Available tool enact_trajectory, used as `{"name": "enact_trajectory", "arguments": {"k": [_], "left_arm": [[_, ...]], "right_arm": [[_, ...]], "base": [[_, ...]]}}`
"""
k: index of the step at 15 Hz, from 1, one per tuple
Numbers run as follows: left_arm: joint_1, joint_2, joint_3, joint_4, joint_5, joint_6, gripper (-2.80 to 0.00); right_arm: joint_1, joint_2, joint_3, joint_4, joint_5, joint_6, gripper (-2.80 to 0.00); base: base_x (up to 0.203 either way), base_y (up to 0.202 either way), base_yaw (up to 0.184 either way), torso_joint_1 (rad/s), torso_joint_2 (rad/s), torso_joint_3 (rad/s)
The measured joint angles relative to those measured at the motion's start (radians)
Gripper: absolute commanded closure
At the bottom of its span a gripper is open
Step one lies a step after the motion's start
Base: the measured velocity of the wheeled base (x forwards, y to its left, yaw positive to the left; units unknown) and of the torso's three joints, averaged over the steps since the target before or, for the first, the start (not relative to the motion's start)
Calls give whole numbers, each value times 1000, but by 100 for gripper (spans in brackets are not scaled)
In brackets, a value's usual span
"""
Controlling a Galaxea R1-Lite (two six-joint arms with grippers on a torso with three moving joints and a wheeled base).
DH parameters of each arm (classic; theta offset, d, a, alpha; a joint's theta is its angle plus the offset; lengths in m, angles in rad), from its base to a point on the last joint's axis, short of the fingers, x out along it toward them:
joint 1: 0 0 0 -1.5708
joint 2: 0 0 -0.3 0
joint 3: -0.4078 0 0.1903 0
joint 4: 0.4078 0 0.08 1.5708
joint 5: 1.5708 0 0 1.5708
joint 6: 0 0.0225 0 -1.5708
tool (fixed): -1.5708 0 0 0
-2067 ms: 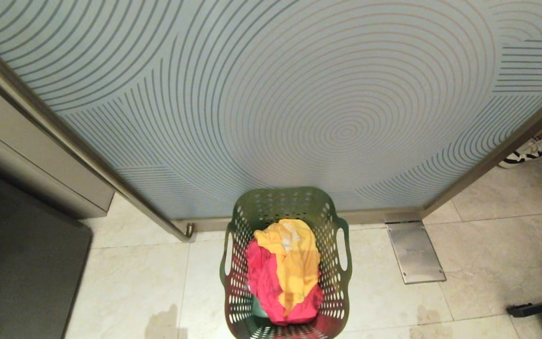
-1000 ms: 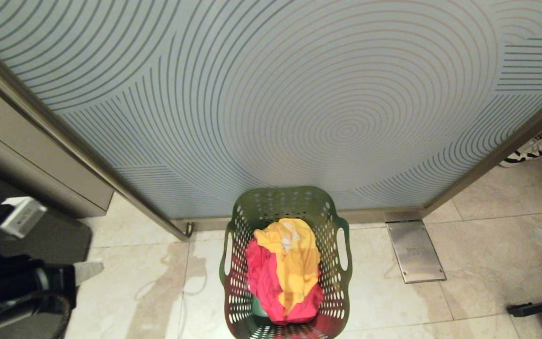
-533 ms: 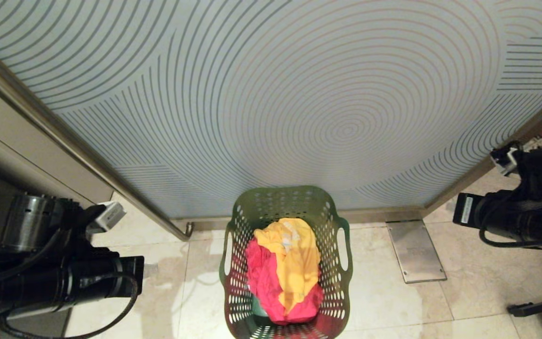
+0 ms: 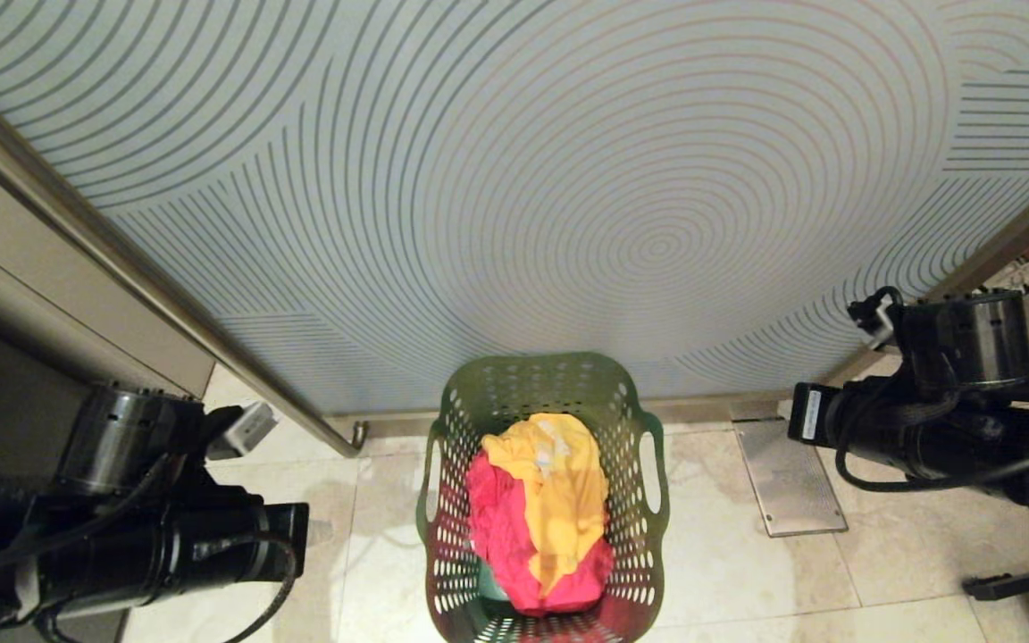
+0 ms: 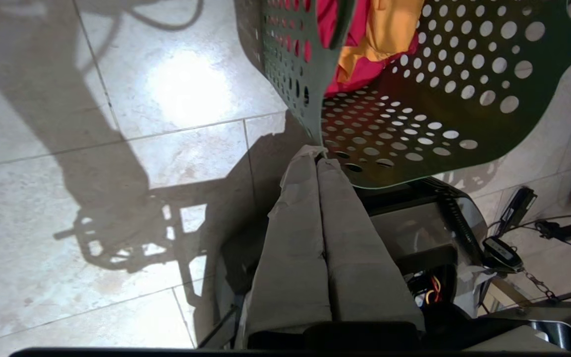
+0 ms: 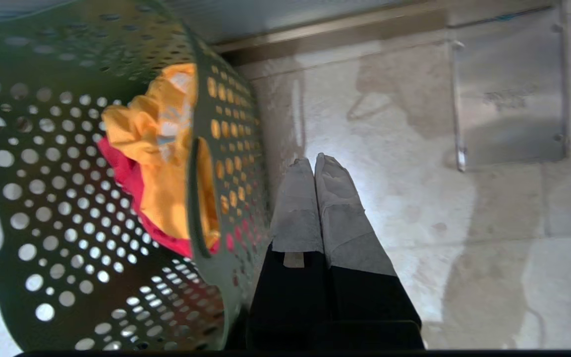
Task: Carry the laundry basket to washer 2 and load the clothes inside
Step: Pick up the clothes basket and put it beside the washing machine
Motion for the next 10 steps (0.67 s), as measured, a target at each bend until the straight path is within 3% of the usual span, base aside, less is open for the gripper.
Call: {"name": "enact_trajectory", "arguments": {"k": [1, 3, 7, 10], "left_arm": [[-28, 14, 3, -22, 28, -27, -280], [-70, 43, 4, -81, 78, -66, -280], [-121, 101, 6, -172, 95, -103, -280], [-152, 168, 6, -272, 183, -109, -280]], "right_arm": [[13, 23, 0, -38, -5, 1, 0], [31, 56, 0, -70, -16, 1, 0], [82, 108, -18, -73, -35, 18, 0], [111, 151, -49, -91, -66, 35, 0]], "base": [[0, 0, 0, 0, 0, 0], [0, 0, 0, 0, 0, 0], [0, 0, 0, 0, 0, 0], [0, 0, 0, 0, 0, 0]]}}
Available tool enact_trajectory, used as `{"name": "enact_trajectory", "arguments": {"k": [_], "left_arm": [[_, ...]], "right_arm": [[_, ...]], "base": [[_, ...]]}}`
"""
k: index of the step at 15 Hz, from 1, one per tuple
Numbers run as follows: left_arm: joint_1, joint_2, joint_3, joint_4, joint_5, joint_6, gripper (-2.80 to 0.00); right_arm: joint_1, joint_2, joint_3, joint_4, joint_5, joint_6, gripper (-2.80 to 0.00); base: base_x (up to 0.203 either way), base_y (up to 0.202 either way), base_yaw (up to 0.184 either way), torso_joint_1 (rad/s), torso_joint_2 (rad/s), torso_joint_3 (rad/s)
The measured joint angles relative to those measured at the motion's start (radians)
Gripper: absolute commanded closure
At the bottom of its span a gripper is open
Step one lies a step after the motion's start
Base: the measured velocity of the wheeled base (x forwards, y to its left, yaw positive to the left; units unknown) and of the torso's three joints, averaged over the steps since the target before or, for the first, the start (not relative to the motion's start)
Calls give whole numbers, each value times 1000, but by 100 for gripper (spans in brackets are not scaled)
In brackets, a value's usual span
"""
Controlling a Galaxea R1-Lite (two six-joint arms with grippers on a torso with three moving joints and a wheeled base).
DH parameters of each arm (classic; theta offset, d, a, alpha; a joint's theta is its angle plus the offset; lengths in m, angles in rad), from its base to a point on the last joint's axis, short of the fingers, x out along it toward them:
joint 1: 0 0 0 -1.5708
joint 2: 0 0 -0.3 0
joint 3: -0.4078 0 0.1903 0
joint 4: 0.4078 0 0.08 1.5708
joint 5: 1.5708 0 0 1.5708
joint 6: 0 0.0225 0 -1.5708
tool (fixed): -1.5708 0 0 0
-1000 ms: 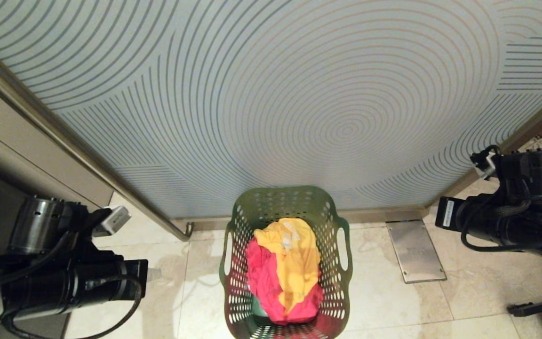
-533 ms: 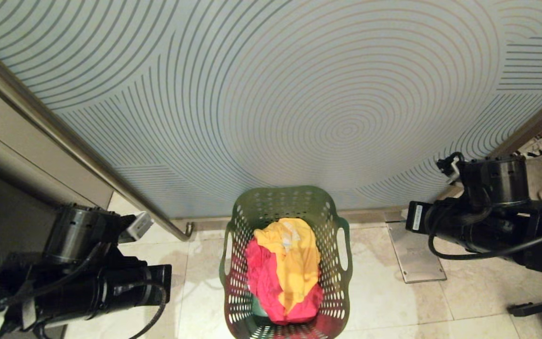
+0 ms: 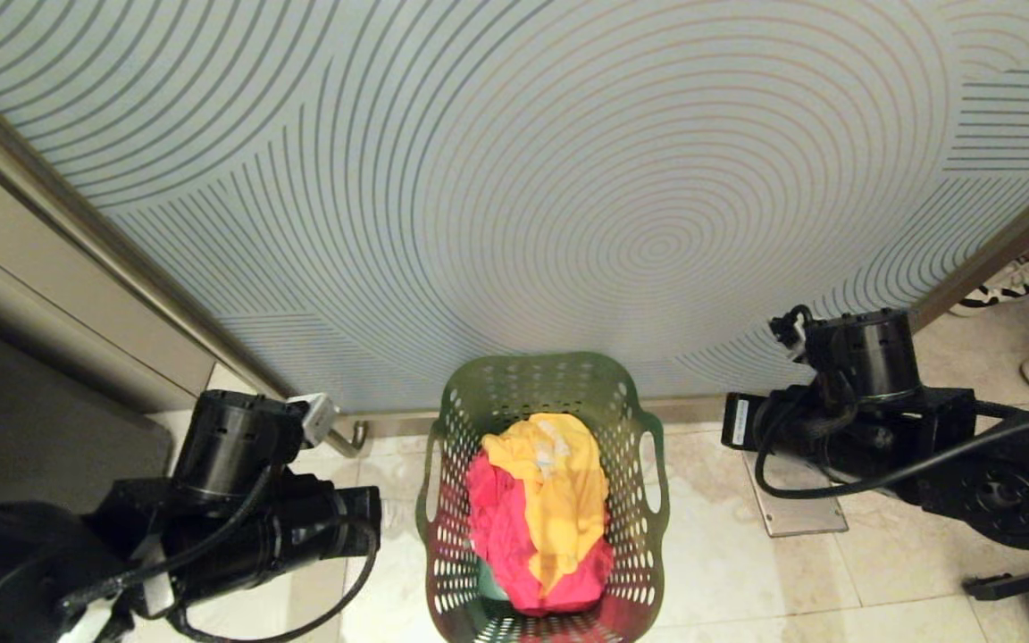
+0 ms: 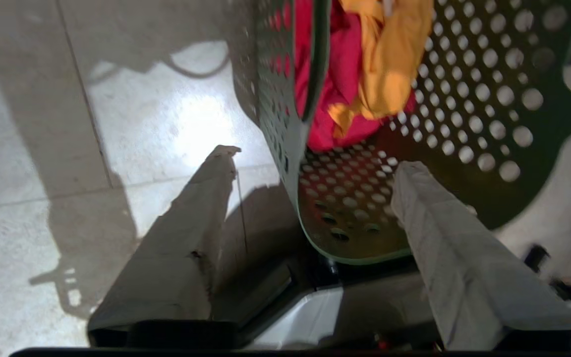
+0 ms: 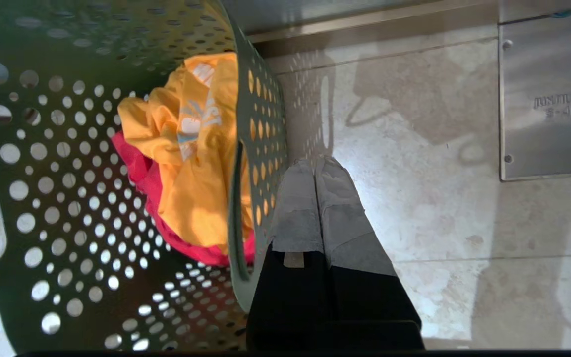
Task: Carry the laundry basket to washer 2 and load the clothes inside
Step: Pick up the clothes basket and put it beside the washing machine
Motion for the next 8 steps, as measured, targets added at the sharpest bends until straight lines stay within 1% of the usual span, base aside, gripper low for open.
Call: {"name": "enact_trajectory", "arguments": {"k": [4, 5, 8], "left_arm": [[-24, 124, -9, -181, 107, 6, -280], [-27, 150, -15, -207, 122, 8, -280], [-29, 213, -33, -225, 131, 8, -280]], "right_arm": [[29, 61, -43, -16, -16, 18, 0], [31, 76, -53, -16, -16, 20, 0], [34, 122, -69, -41, -15, 34, 0]], "base": [[0, 0, 0, 0, 0, 0], [0, 0, 0, 0, 0, 0], [0, 0, 0, 0, 0, 0]]}}
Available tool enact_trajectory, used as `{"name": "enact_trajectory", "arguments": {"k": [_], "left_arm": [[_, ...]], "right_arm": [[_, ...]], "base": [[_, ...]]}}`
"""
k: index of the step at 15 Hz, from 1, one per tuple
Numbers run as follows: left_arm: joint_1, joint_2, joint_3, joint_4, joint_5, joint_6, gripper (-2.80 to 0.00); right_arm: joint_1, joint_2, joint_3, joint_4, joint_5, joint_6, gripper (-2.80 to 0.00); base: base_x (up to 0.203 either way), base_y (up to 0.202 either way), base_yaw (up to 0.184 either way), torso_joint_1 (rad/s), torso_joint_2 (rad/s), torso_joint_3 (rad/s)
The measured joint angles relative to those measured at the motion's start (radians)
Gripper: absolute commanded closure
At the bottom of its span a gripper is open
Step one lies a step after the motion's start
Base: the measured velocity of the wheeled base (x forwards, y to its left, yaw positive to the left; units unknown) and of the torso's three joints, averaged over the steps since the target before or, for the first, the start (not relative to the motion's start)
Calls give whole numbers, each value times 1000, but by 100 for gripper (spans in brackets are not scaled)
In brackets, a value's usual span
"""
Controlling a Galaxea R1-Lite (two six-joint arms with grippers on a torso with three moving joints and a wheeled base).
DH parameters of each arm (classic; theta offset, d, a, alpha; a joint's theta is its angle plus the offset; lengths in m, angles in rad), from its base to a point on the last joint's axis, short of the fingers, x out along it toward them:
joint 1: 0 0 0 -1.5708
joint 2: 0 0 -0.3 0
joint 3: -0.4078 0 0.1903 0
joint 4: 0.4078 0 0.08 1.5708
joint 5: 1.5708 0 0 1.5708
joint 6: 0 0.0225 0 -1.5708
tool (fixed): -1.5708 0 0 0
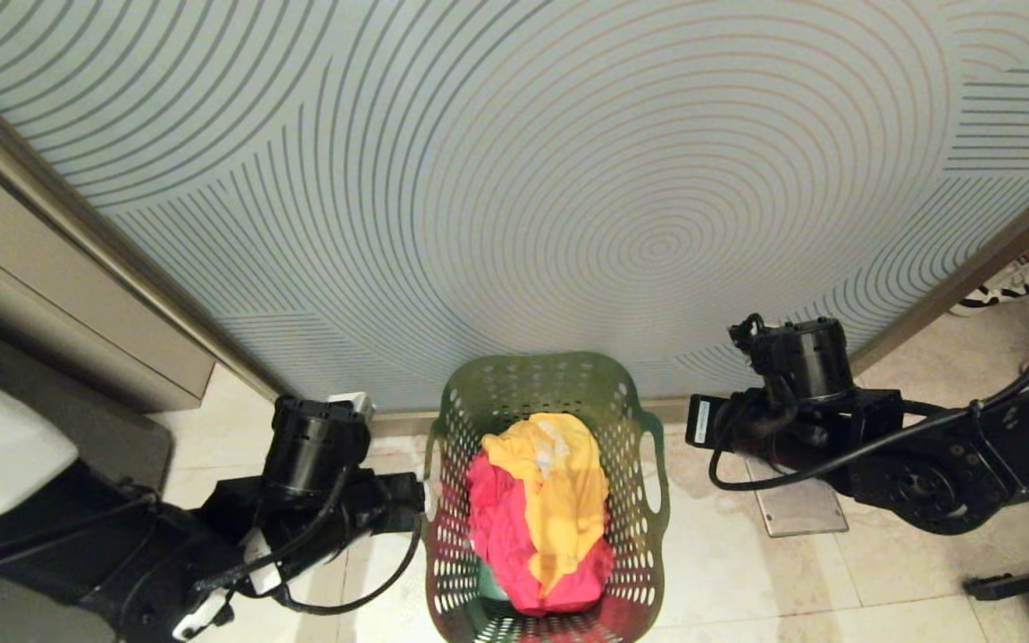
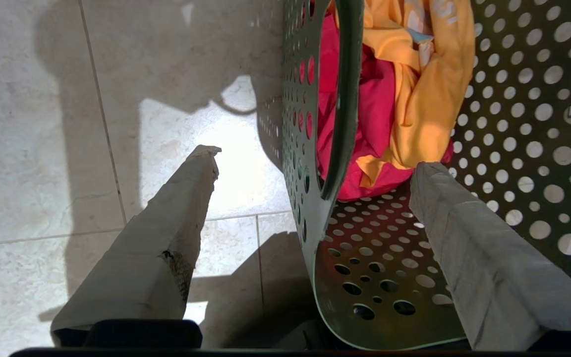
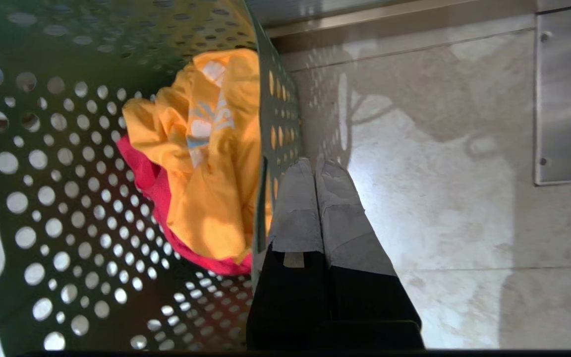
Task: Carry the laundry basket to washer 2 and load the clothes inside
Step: Pick up the clothes basket and put it beside the washing machine
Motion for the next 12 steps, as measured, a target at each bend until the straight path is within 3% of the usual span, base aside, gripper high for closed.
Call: {"name": "enact_trajectory", "arguments": {"k": [8, 12], "left_arm": [[-1, 99, -19, -31, 32, -1, -280], [-1, 148, -20, -110, 32, 0, -280]], "right_arm": [[39, 105, -16, -48, 4, 27, 0], [42, 151, -9, -48, 3, 49, 0]], "base": [[0, 0, 0, 0, 0, 0], [0, 0, 0, 0, 0, 0]]}}
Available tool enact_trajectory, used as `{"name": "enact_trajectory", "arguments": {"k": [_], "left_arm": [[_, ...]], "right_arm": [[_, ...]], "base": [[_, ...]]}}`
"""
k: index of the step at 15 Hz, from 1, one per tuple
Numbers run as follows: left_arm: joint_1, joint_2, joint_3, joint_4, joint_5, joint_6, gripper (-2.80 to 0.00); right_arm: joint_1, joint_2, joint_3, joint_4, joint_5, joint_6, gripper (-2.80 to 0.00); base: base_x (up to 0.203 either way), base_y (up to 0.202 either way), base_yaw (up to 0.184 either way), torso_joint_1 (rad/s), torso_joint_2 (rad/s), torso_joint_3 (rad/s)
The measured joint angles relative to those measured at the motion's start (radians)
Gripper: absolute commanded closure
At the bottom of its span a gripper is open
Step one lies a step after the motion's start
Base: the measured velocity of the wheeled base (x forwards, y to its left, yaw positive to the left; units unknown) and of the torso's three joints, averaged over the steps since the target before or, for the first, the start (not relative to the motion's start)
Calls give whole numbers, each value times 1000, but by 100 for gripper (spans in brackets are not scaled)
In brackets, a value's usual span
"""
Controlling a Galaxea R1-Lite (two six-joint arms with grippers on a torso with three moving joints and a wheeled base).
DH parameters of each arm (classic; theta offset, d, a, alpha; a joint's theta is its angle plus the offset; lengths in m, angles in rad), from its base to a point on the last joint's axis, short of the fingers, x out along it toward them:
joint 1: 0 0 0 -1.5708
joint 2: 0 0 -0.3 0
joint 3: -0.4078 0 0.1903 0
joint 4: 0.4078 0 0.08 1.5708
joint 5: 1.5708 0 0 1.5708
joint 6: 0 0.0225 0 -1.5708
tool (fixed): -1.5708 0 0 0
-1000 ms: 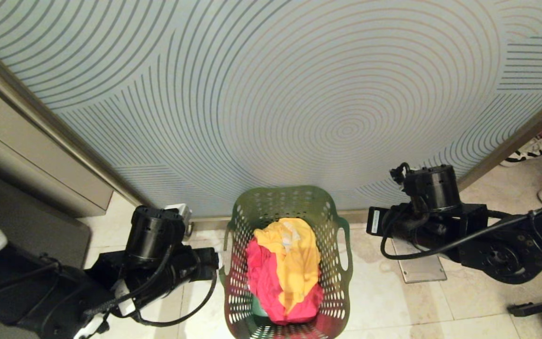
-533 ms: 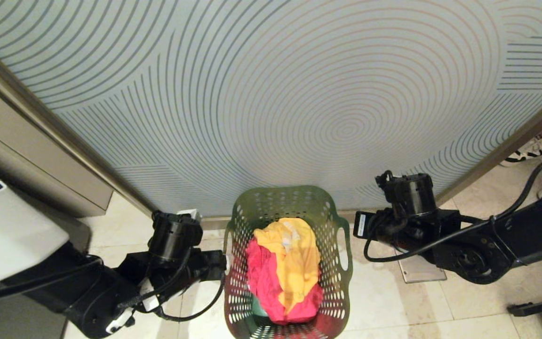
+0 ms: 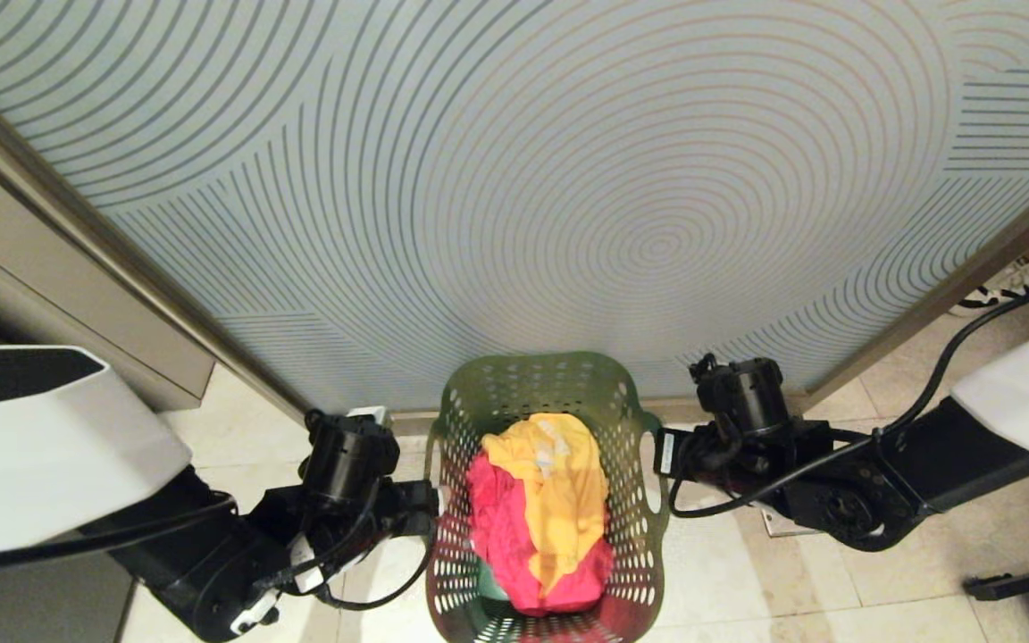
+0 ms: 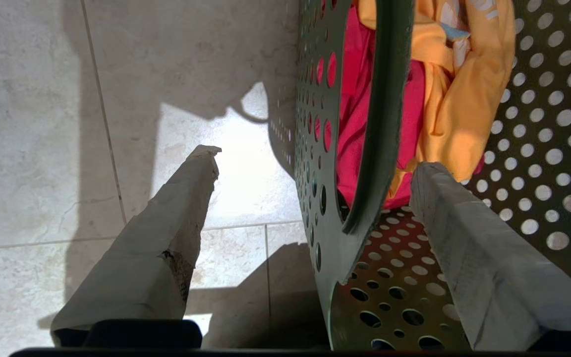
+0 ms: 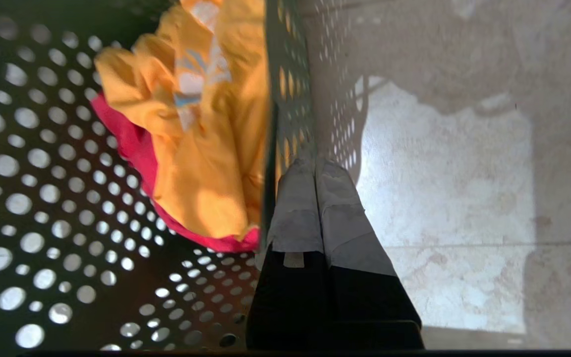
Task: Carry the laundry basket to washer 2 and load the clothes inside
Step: Pick up the clothes basket and put it beside the washing machine
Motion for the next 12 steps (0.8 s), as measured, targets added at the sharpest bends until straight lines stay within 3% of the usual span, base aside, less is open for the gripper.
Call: {"name": "enact_trajectory", "arguments": {"k": [7, 10, 12], "left_arm": [[-18, 88, -19, -55, 34, -3, -280], [-32, 113, -30, -56, 22, -31, -280], [-42, 121, -41, -55, -29, -69, -280]], "right_arm": [[-1, 49, 13, -1, 4, 6, 0], [-1, 54, 13, -25, 12, 6, 0], [-1, 61, 17, -81, 36, 4, 0]], "base": [[0, 0, 0, 0, 0, 0], [0, 0, 0, 0, 0, 0], [0, 0, 0, 0, 0, 0]]}}
